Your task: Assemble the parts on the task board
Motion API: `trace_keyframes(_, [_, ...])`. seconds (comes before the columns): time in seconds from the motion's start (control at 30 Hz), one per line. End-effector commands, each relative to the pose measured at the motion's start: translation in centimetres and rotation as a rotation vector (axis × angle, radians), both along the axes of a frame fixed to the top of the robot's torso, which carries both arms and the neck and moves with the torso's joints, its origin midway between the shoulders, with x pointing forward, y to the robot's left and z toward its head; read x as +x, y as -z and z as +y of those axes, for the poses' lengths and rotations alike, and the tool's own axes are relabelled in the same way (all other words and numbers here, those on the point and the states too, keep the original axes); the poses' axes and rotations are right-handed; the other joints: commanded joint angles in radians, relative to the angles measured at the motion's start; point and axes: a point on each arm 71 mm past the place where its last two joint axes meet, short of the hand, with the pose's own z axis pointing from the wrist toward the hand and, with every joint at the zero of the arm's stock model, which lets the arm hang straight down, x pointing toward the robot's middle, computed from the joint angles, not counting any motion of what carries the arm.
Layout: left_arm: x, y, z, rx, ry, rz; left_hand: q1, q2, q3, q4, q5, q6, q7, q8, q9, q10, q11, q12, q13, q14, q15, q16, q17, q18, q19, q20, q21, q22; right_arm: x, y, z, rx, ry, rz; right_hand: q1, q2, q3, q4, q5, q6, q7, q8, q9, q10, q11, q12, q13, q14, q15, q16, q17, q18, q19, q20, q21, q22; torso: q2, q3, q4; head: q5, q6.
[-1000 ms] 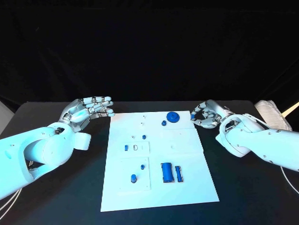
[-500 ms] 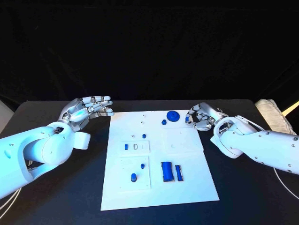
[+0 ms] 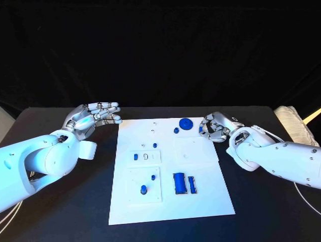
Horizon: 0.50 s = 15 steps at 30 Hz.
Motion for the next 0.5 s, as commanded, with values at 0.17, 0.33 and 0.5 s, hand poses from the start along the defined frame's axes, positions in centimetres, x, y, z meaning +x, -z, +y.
trace_keyframes(0.17, [-0.08,-0.12,-0.11,-0.003,0.013,-0.008,-0.004,0.004,-0.001,-0.006,0.003,-0.006,0.04,-0.001,-0.001,-0.004,0.001,-0.003,0.0,-0.008,0.0,0.006,0.002,0.007,-0.005,-0.001,0.003,0.002,0.14,0.07,-0.03,-0.037,-0.02,-0.024,0.005,0.002,0.005,-0.005,0.001,-0.006,0.001,-0.006,0.008,0.07,0.004,-0.003,0.227,0.104,0.003,0.004,0.263,-0.016,0.093,-0.005,0.0,0.248,-0.002,-0.0004,0.0011,0.007,0.0])
trace_keyframes(0.33, [-0.09,-0.12,-0.09,-0.002,0.012,-0.007,-0.004,0.004,-0.001,-0.006,0.003,-0.006,0.04,-0.001,-0.001,-0.004,0.001,-0.003,0.0,-0.008,0.0,0.006,0.002,0.007,-0.005,-0.001,0.003,0.002,0.23,0.17,0.11,-0.037,-0.022,-0.023,0.005,0.001,0.009,-0.008,0.0,-0.01,0.003,-0.008,0.006,0.068,0.006,-0.005,0.225,0.104,0.005,0.004,0.263,-0.016,0.093,-0.003,-0.001,0.247,-0.002,0.0004,-0.0008,0.008,0.001])
trace_keyframes(0.5, [-0.09,-0.12,-0.09,-0.002,0.012,-0.007,-0.004,0.004,-0.001,-0.006,0.003,-0.006,0.04,-0.001,-0.001,-0.004,0.001,-0.003,0.0,-0.008,0.0,0.006,0.002,0.007,-0.005,-0.001,0.003,0.002,0.36,0.3,0.04,-0.037,-0.018,-0.022,0.005,0.002,0.013,-0.01,0.0,-0.013,0.005,-0.01,0.005,0.067,0.008,-0.005,0.224,0.104,0.006,0.004,0.263,-0.016,0.093,-0.002,-0.001,0.247,-0.002,0.0004,-0.0005,0.007,0.001])
